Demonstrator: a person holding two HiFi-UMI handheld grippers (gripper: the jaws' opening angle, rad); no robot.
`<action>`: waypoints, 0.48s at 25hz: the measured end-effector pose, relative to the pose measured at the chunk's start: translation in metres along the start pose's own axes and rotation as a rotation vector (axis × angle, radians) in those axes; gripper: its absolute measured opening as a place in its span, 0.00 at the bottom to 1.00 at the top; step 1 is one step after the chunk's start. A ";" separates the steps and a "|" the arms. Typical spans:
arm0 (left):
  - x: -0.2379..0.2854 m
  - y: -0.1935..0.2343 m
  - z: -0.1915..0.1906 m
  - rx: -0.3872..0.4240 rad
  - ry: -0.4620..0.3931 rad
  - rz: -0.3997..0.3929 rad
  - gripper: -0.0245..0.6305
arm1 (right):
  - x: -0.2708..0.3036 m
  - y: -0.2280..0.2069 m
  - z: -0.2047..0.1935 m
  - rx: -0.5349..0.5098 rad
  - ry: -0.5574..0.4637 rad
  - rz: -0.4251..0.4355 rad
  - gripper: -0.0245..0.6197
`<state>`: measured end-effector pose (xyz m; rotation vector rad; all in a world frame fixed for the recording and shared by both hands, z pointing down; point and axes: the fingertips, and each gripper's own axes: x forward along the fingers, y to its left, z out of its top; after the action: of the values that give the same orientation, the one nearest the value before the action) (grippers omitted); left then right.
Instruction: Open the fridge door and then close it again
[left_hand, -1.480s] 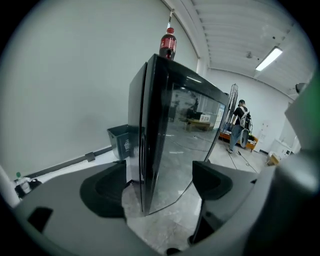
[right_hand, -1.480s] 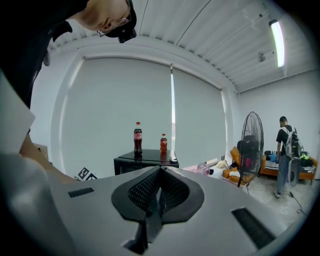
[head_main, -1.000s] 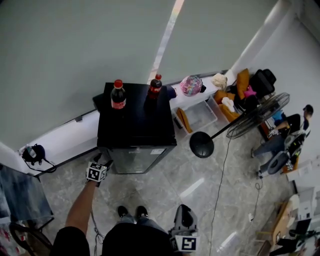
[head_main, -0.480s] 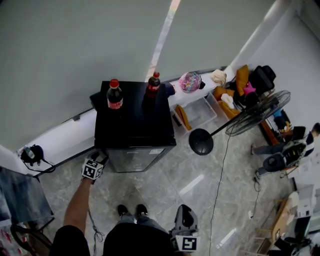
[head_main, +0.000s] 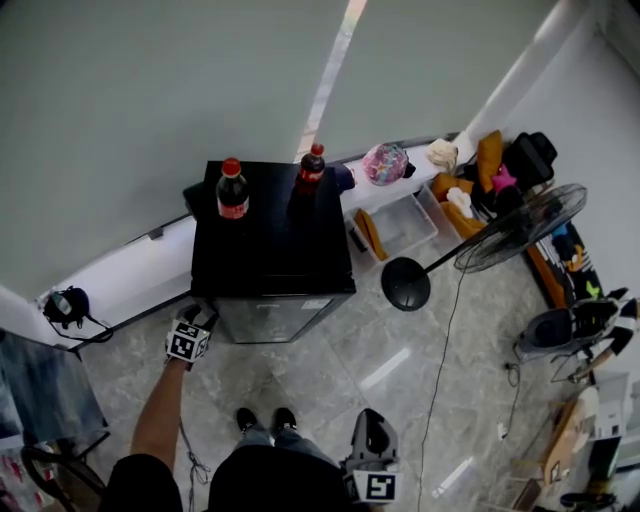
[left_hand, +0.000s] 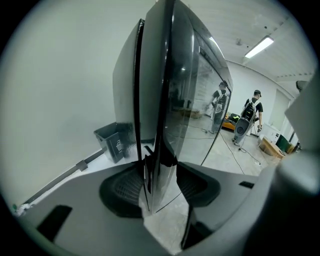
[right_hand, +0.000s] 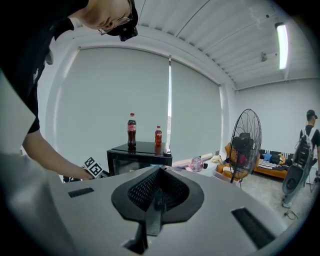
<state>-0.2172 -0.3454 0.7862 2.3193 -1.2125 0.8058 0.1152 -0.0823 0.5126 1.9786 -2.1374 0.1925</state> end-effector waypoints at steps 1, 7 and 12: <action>-0.001 0.000 -0.001 0.001 0.004 -0.004 0.34 | 0.001 0.001 -0.001 0.003 0.003 0.002 0.05; -0.003 0.001 -0.006 0.089 0.024 -0.018 0.21 | 0.008 0.009 -0.004 -0.002 0.013 0.038 0.05; -0.002 0.000 -0.007 0.074 0.036 -0.078 0.20 | 0.009 0.011 -0.001 0.000 0.003 0.049 0.05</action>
<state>-0.2201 -0.3401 0.7896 2.3846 -1.0870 0.8748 0.1038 -0.0897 0.5160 1.9259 -2.1859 0.2030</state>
